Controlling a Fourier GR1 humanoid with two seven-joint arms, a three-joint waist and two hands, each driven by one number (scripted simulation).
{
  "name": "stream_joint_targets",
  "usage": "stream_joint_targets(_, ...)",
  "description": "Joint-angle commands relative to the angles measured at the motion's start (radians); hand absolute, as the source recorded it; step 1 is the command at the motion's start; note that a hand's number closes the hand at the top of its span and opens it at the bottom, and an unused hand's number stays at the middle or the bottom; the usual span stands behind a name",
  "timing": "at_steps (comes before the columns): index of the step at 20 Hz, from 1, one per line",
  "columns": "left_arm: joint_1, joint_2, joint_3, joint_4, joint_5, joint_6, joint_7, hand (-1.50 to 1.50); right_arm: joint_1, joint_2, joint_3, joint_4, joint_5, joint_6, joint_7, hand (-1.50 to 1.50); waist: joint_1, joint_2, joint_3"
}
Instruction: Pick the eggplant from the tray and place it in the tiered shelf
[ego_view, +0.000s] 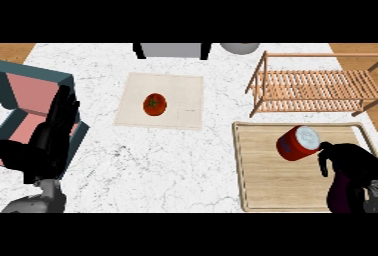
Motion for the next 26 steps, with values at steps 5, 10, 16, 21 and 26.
stream_joint_targets(5, 0.031, 0.000, 0.011, 0.016, 0.009, -0.010, -0.011, 0.00, 0.125, 0.234, 0.002, -0.143, 0.044, -0.212, 0.189, 1.50, -0.015, 0.007, 0.027)
stream_joint_targets(10, 0.028, 0.004, 0.017, 0.018, 0.007, -0.016, -0.041, 0.00, 0.106, 0.309, -0.007, -0.258, -0.031, -0.134, 0.225, 1.50, -0.005, 0.010, 0.027)
stream_joint_targets(16, 0.000, 0.042, 0.068, -0.006, 0.041, -0.033, 0.014, 0.00, 0.247, 0.314, -0.039, -0.611, -0.117, -0.090, 0.262, 1.50, -0.014, 0.008, 0.026)
stream_joint_targets(21, 0.002, 0.014, 0.032, -0.022, 0.012, -0.009, 0.022, 0.00, 0.158, 0.478, -0.113, -0.804, -0.245, -0.098, 0.429, 1.50, -0.015, 0.006, 0.026)
stream_joint_targets(26, 0.035, -0.001, 0.010, -0.029, 0.009, -0.023, -0.005, 0.00, 0.059, 0.452, -0.258, -1.013, -0.292, -0.028, 0.649, 1.50, -0.005, 0.009, 0.026)
